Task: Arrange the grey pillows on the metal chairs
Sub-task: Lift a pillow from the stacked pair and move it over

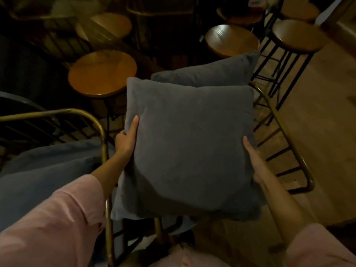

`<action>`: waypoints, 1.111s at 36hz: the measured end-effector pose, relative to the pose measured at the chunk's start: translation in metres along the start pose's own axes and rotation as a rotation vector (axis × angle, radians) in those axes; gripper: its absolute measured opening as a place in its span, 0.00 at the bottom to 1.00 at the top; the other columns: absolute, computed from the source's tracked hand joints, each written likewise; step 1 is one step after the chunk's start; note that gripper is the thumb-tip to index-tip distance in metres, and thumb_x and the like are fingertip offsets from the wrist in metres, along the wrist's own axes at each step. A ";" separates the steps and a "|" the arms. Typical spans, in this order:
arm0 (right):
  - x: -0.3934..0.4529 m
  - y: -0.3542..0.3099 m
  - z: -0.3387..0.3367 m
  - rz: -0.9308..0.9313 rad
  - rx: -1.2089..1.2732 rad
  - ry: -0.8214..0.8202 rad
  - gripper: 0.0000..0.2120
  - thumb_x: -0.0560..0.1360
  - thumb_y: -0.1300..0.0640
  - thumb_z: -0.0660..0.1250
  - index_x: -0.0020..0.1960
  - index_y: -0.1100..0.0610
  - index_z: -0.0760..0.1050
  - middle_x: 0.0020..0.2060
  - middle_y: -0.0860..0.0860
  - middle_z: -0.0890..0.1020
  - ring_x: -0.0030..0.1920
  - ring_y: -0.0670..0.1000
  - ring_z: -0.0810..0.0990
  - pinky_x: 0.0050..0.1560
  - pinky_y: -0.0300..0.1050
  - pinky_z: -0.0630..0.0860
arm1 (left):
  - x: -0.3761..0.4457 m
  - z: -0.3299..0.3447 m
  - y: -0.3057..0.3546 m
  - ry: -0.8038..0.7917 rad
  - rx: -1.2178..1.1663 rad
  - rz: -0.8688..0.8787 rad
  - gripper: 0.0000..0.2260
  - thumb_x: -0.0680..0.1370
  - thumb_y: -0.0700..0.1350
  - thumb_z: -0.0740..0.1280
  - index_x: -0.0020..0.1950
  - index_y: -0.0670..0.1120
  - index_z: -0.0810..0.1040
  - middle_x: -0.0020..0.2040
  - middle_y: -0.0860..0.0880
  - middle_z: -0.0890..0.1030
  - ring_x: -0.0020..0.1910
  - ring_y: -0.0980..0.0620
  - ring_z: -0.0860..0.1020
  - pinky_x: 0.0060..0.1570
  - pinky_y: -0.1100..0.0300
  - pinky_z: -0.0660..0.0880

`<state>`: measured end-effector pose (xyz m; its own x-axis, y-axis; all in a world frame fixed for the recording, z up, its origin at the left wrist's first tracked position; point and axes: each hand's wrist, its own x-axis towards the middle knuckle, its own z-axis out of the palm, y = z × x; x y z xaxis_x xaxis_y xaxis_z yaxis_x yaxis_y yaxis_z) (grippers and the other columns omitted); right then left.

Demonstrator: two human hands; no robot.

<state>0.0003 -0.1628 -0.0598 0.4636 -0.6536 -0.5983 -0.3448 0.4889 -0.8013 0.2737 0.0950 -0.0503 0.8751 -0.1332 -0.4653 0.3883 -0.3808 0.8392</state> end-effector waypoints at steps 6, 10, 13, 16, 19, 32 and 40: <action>-0.016 -0.030 0.107 -0.138 -0.077 -0.122 0.61 0.50 0.28 0.79 0.76 0.50 0.64 0.68 0.48 0.76 0.65 0.55 0.77 0.68 0.58 0.74 | 0.020 -0.114 0.005 0.126 -0.066 0.053 0.29 0.75 0.69 0.62 0.54 0.43 0.79 0.52 0.45 0.80 0.54 0.45 0.79 0.54 0.53 0.74; -0.036 -0.041 0.190 -0.204 -0.180 -0.244 0.63 0.45 0.26 0.79 0.75 0.51 0.67 0.68 0.49 0.77 0.66 0.55 0.77 0.67 0.56 0.74 | 0.034 -0.205 0.006 0.222 -0.046 0.064 0.33 0.75 0.71 0.58 0.54 0.42 0.80 0.53 0.43 0.81 0.54 0.43 0.78 0.56 0.51 0.74; -0.057 -0.043 0.256 -0.243 -0.206 -0.325 0.64 0.43 0.26 0.78 0.74 0.53 0.69 0.64 0.48 0.79 0.60 0.50 0.79 0.54 0.44 0.78 | 0.044 -0.275 0.001 0.261 -0.021 0.037 0.39 0.71 0.76 0.56 0.58 0.42 0.81 0.55 0.43 0.81 0.57 0.40 0.79 0.62 0.46 0.74; -0.077 -0.039 0.331 -0.256 -0.237 -0.412 0.63 0.47 0.24 0.76 0.75 0.53 0.68 0.67 0.48 0.78 0.61 0.49 0.79 0.50 0.40 0.77 | 0.053 -0.344 -0.002 0.295 -0.034 0.028 0.40 0.73 0.75 0.53 0.64 0.43 0.78 0.55 0.45 0.79 0.56 0.42 0.78 0.57 0.49 0.73; -0.094 -0.033 0.403 -0.265 -0.245 -0.470 0.62 0.49 0.25 0.76 0.76 0.51 0.66 0.67 0.46 0.77 0.62 0.48 0.78 0.52 0.41 0.77 | 0.064 -0.403 -0.005 0.313 -0.071 0.021 0.37 0.74 0.75 0.50 0.59 0.47 0.80 0.53 0.47 0.79 0.53 0.45 0.77 0.54 0.51 0.72; -0.096 -0.016 0.614 -0.314 -0.077 -0.549 0.61 0.50 0.31 0.81 0.76 0.51 0.64 0.70 0.48 0.76 0.68 0.50 0.76 0.68 0.52 0.74 | 0.154 -0.554 0.001 0.345 -0.272 0.235 0.33 0.75 0.73 0.46 0.70 0.58 0.74 0.68 0.52 0.78 0.66 0.50 0.76 0.68 0.45 0.71; -0.061 0.001 0.656 -0.164 -0.043 -0.510 0.54 0.57 0.30 0.78 0.77 0.41 0.59 0.72 0.47 0.74 0.71 0.58 0.73 0.64 0.71 0.73 | 0.224 -0.559 -0.022 0.245 -0.393 0.110 0.45 0.65 0.80 0.57 0.77 0.58 0.61 0.76 0.50 0.68 0.74 0.45 0.67 0.73 0.42 0.65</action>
<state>0.5074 0.2569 -0.0236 0.8483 -0.3501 -0.3973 -0.2629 0.3729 -0.8899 0.6227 0.5850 -0.0161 0.9410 0.0847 -0.3276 0.3284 0.0048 0.9445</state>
